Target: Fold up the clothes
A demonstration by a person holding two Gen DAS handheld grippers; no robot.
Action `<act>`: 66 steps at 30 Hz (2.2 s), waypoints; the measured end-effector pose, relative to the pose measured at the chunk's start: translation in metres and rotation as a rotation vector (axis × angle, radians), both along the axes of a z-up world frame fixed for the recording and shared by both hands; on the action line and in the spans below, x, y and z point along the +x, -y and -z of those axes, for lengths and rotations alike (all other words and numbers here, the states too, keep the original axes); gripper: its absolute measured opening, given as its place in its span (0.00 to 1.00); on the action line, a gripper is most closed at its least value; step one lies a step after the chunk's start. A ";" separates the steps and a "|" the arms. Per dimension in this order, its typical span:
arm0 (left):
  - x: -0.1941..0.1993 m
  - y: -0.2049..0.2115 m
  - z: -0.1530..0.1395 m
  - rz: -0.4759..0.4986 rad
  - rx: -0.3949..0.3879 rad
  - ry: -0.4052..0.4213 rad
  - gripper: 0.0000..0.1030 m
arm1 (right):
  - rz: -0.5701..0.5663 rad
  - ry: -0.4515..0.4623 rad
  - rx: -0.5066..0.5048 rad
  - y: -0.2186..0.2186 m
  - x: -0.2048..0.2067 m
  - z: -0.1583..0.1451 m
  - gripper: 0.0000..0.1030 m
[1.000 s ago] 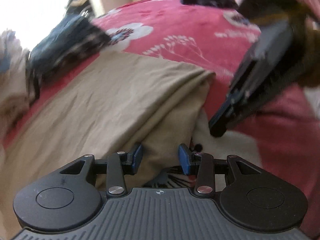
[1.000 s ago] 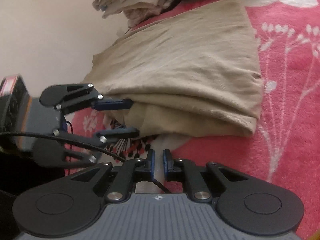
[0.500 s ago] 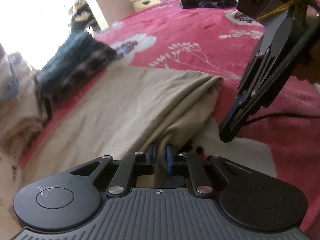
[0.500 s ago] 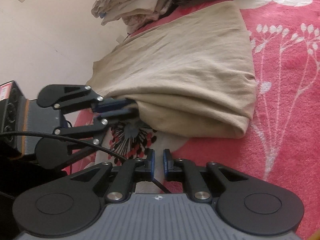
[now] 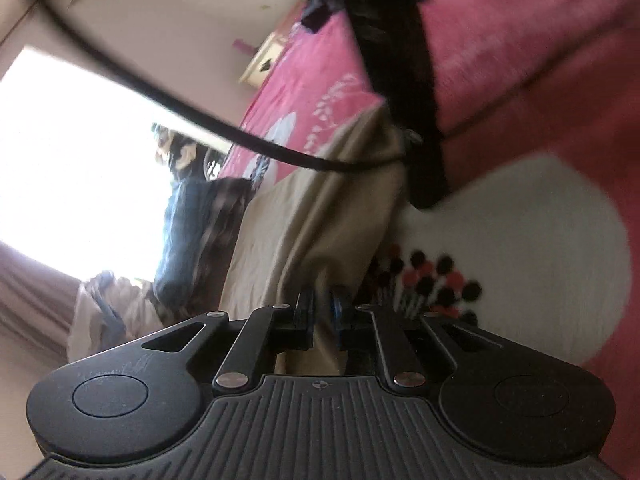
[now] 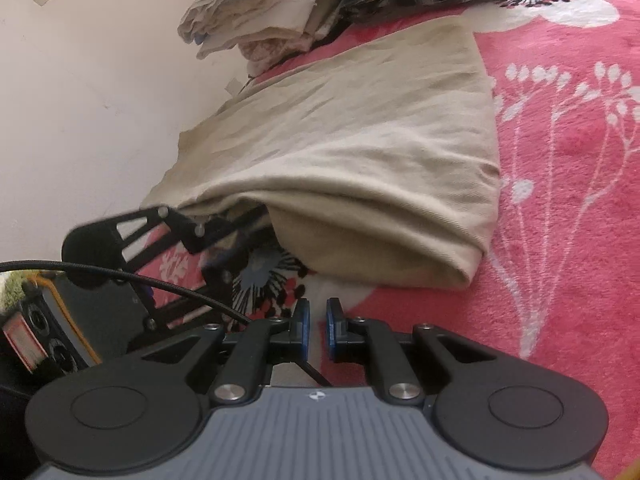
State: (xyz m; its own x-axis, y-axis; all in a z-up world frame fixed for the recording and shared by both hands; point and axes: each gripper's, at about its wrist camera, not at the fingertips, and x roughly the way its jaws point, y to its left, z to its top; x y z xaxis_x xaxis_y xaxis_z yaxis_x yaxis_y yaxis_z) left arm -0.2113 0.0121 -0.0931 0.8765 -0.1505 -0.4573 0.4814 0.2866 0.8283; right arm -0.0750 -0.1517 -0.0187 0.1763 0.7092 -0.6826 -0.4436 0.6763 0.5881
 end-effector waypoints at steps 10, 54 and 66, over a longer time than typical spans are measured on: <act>-0.013 -0.003 0.011 0.023 0.050 0.061 0.13 | 0.052 -0.010 0.015 0.005 0.005 0.003 0.10; -0.001 -0.262 -0.066 -1.134 -1.635 -0.526 0.46 | -0.051 0.285 -0.097 -0.082 0.057 -0.054 0.20; -0.007 -0.275 -0.056 -1.189 -1.806 -0.457 0.58 | -0.059 0.234 -0.185 -0.108 0.040 -0.008 0.23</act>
State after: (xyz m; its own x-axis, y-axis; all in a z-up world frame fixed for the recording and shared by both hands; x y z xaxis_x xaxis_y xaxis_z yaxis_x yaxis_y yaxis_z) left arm -0.2187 0.2872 -0.0368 0.7622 -0.1599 -0.6273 -0.4189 0.6170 -0.6662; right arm -0.0352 -0.0438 -0.0110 0.3063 0.5904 -0.7467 -0.5943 0.7314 0.3346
